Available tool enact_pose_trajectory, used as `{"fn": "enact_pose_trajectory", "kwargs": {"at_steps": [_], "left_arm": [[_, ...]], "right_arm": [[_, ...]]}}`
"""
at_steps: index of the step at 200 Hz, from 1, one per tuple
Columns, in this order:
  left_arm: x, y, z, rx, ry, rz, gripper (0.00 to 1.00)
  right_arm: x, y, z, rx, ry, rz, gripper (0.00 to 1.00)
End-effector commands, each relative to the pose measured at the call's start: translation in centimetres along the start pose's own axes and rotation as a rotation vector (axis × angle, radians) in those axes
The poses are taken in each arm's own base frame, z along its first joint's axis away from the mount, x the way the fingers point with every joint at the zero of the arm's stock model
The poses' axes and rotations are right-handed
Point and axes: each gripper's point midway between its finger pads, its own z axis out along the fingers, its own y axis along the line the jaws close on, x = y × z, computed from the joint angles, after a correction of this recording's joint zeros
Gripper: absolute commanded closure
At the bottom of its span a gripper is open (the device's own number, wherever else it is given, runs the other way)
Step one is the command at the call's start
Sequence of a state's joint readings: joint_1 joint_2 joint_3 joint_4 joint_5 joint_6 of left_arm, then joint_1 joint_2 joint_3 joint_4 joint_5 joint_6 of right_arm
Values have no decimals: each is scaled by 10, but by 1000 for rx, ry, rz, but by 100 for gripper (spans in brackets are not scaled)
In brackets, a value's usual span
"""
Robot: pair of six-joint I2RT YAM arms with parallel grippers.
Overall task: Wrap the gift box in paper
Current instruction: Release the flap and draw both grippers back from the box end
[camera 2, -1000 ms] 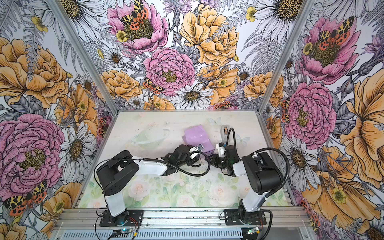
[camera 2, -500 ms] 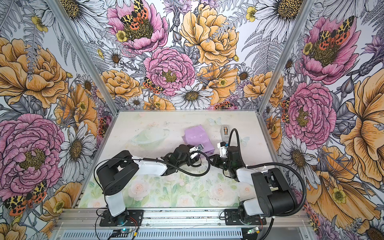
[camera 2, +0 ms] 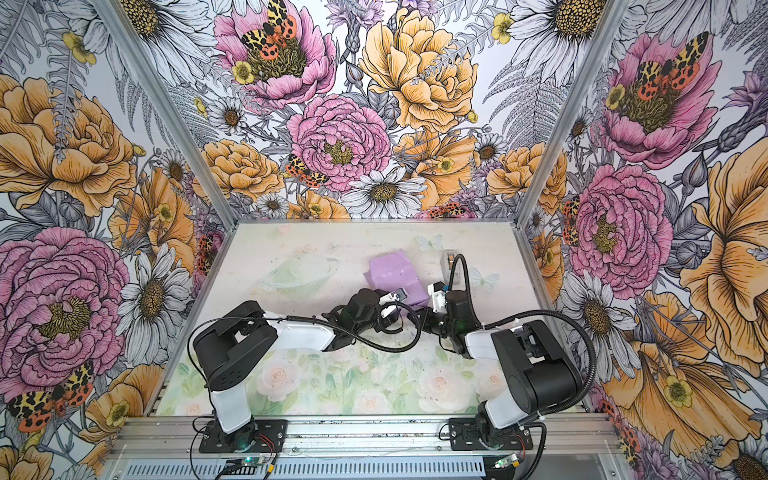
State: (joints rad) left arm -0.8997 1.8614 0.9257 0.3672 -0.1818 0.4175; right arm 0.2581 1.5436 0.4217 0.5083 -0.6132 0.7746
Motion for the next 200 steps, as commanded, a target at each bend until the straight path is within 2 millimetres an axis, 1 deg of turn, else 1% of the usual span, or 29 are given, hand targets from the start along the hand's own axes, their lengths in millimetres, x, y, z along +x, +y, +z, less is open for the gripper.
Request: {"fn": "enact_pose_trajectory", "kwargs": {"at_steps": [1,36,62,87,100,128,151,200], "left_arm": [[50,-23,4,98,153,-11,37],[50,-24,4,101,152,-14,37],[51,-24,4,103,154,-12,37],[51,-24,4,101,154,-14,37],[49,-23,3,100,151,-16,37],[49,-24,4,103,148,-17,37],[50,-24,4,103,151,-19,37],[46,-24,5,104,144,-20,37]], "right_arm": [[-24,10,6,-20,-71,-42,99],[-35,14,12,-41,-93,-50,100],[-41,20,10,-54,-108,-60,100],[-36,22,4,-52,-102,-64,94],[-29,21,0,-50,-93,-63,91],[-17,17,-6,-29,-69,-59,90],[-15,16,-6,-28,-66,-55,91],[-23,19,-1,-43,-81,-56,94]]}}
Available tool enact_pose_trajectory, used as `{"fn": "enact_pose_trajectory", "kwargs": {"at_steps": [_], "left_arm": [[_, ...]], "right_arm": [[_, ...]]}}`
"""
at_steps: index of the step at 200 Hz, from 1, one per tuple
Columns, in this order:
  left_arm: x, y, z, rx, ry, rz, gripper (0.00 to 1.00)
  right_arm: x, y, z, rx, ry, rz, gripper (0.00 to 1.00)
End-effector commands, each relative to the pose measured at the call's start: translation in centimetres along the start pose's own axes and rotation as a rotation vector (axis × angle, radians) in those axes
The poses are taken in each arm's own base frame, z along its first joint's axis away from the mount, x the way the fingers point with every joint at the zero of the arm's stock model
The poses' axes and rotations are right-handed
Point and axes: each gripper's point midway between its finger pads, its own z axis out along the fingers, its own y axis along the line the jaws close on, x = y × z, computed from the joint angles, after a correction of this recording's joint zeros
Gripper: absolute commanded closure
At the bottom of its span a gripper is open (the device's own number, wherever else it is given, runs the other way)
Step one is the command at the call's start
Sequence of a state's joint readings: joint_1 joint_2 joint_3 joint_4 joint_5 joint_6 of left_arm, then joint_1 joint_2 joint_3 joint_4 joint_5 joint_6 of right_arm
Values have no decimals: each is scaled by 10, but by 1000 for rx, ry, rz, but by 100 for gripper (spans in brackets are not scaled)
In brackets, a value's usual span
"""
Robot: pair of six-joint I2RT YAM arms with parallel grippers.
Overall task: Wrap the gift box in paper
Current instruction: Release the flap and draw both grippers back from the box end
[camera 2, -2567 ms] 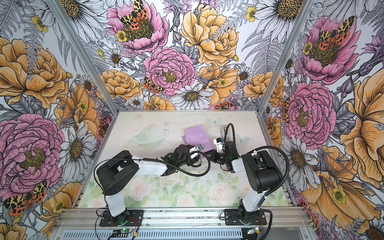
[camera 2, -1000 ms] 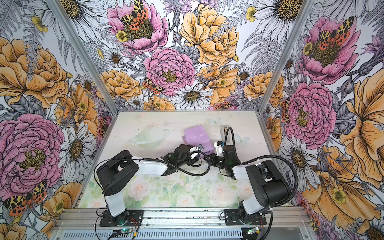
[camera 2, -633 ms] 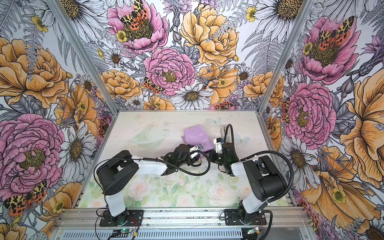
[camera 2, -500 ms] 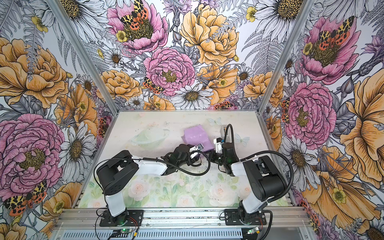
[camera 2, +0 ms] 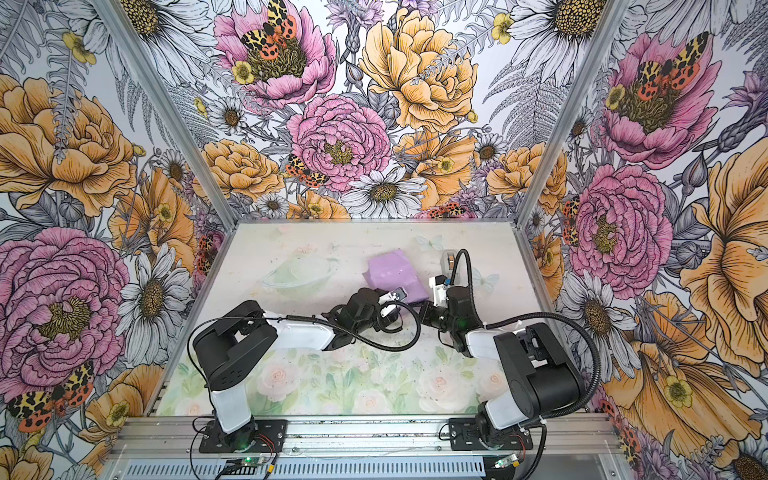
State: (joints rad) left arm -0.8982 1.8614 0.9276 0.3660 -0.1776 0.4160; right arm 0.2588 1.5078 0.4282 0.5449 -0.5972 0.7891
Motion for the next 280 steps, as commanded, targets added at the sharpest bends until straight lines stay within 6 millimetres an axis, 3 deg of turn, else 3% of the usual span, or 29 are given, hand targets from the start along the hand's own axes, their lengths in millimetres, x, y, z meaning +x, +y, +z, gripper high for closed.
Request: {"fn": "enact_pose_trajectory", "kwargs": {"at_steps": [1,59,97,133,154,157,164,221,249,280], "left_arm": [[47,-24,5,101,145,-18,37],[49,-24,4,99,150,-17,37],[46,-22,3,95,143,-19,37],[25,-17,-3,80,97,-20,35],[14,-16,-8,83,70,-20,26],[2,-10,-15,74,39,-23,25],[-7,-9,-20,73,18,-26,23],[-43,9,-57,88,-51,-87,17],[-40,36,-71,62,-40,-219,16],[-16,64,-77,-3,23,-360,17]], "right_arm": [[-7,4,4,-13,-22,-26,95],[-23,17,12,-62,-51,-42,96],[-19,19,7,-64,-50,-49,93],[-7,17,-7,-27,-36,-58,87],[1,15,-19,15,-25,-71,86],[2,15,-21,25,-25,-75,86],[3,14,-25,41,-24,-83,85],[7,21,-48,113,-9,-136,86],[1,32,-41,95,2,-157,88],[-8,42,-31,80,8,-181,90]]}}
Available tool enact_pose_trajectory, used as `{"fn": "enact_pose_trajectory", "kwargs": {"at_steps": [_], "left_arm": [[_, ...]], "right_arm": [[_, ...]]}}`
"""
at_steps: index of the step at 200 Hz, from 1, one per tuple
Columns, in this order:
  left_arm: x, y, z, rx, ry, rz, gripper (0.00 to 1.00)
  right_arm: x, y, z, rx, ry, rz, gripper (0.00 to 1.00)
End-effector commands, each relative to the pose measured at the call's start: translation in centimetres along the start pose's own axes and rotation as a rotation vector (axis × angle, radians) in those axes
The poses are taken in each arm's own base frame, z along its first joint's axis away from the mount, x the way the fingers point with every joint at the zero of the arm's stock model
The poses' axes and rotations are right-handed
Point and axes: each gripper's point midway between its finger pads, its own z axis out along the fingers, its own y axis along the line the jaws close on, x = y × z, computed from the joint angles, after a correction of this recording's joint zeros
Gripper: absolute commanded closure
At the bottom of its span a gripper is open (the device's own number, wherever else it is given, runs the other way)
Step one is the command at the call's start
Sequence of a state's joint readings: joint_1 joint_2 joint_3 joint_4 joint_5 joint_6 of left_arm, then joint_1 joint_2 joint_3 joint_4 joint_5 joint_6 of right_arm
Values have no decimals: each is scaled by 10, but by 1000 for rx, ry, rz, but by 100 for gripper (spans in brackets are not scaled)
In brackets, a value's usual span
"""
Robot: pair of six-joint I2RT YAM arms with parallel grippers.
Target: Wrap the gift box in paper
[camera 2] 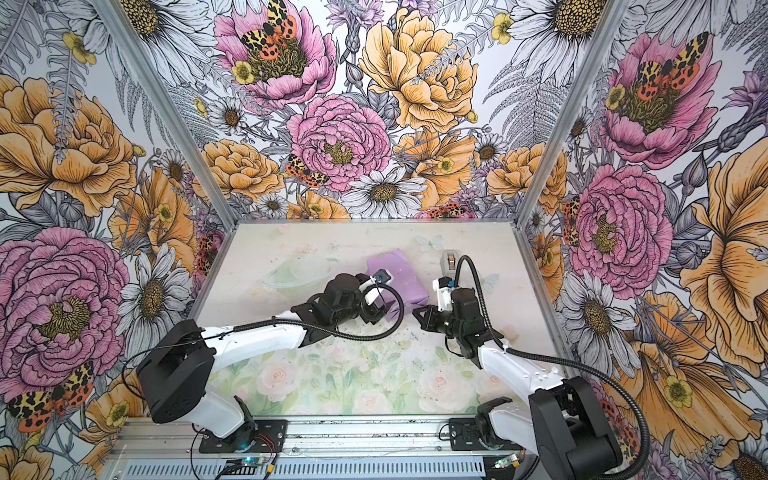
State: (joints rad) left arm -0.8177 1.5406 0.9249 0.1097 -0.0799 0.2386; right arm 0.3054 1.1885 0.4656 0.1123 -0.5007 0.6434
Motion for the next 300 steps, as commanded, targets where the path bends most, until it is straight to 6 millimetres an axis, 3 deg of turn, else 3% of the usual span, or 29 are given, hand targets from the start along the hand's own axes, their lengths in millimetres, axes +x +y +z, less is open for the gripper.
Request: {"fn": "enact_pose_trajectory", "kwargs": {"at_steps": [1,72,175,215,262,279,300], "left_arm": [[27,17,-7,-29,83,-141,17],[53,46,-18,-117,115,-248,17],[65,55,-30,-140,121,-270,17],[66,57,-30,-139,123,-263,18],[68,56,-30,-136,131,-261,18],[69,55,-29,-131,134,-263,18],[66,54,-30,-120,125,-278,17]], "right_arm": [[-19,13,4,-11,-24,-55,90],[-33,14,23,-5,2,-77,93],[-42,8,44,-2,12,-78,95],[-39,-9,49,61,19,-57,96],[-16,-34,50,145,74,-31,97],[-20,-28,44,141,62,-40,97],[-42,-4,29,112,15,-81,93]]}}
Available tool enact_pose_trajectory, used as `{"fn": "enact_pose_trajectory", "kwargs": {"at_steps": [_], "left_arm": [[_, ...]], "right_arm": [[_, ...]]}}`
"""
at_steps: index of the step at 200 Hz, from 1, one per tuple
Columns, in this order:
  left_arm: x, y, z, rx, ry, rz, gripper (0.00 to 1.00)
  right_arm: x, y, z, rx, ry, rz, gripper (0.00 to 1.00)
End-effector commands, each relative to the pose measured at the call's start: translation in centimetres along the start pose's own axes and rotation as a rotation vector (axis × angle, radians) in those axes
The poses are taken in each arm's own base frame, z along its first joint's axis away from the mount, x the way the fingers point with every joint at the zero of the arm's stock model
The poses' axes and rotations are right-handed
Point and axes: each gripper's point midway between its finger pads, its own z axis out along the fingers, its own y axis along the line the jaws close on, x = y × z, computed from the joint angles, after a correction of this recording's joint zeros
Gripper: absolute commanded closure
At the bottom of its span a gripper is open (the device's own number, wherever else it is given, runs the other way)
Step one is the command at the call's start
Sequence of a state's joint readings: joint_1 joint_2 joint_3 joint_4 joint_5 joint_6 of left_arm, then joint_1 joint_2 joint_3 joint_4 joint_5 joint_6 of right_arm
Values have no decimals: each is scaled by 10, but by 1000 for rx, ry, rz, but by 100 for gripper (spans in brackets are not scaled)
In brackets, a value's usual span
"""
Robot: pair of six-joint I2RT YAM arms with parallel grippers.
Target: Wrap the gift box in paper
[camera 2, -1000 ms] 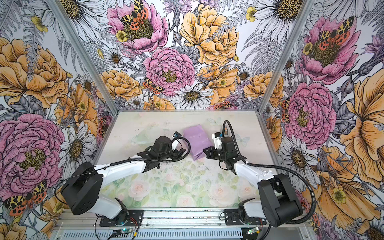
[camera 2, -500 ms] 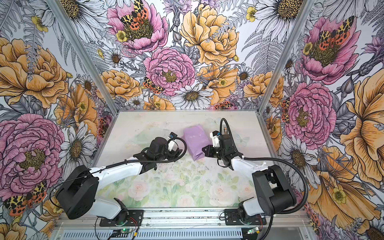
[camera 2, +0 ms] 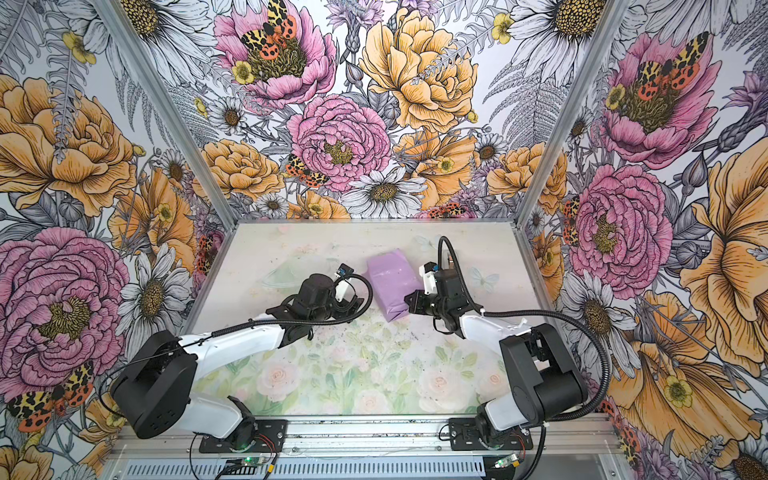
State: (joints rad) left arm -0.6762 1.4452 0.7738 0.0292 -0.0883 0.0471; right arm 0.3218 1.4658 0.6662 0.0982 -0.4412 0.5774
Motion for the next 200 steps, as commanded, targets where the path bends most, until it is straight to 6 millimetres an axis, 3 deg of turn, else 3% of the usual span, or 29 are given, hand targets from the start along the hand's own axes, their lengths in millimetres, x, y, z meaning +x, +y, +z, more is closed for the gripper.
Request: {"fn": "enact_pose_trajectory", "kwargs": {"at_steps": [1,24,54,96,123,146,171,200], "left_arm": [[-7,2,-7,4,-26,-30,17],[-15,2,-9,16,-40,-125,16],[-15,6,-6,21,9,-378,15],[-3,7,0,87,26,-620,15],[-2,1,-1,119,41,-648,15],[1,0,-3,125,55,-679,15],[9,-4,-3,138,76,-695,16],[14,-4,-2,153,93,-708,18]], "right_arm": [[-16,10,-19,29,-40,-47,93],[-39,30,-42,17,-87,-95,83],[-61,14,-58,136,-83,-86,60],[-65,-24,-34,235,92,-28,55],[-64,-26,-16,204,149,-15,55],[-51,-16,-4,116,209,33,55],[-22,-4,2,70,276,64,55],[6,25,-5,-4,288,102,55]]}}
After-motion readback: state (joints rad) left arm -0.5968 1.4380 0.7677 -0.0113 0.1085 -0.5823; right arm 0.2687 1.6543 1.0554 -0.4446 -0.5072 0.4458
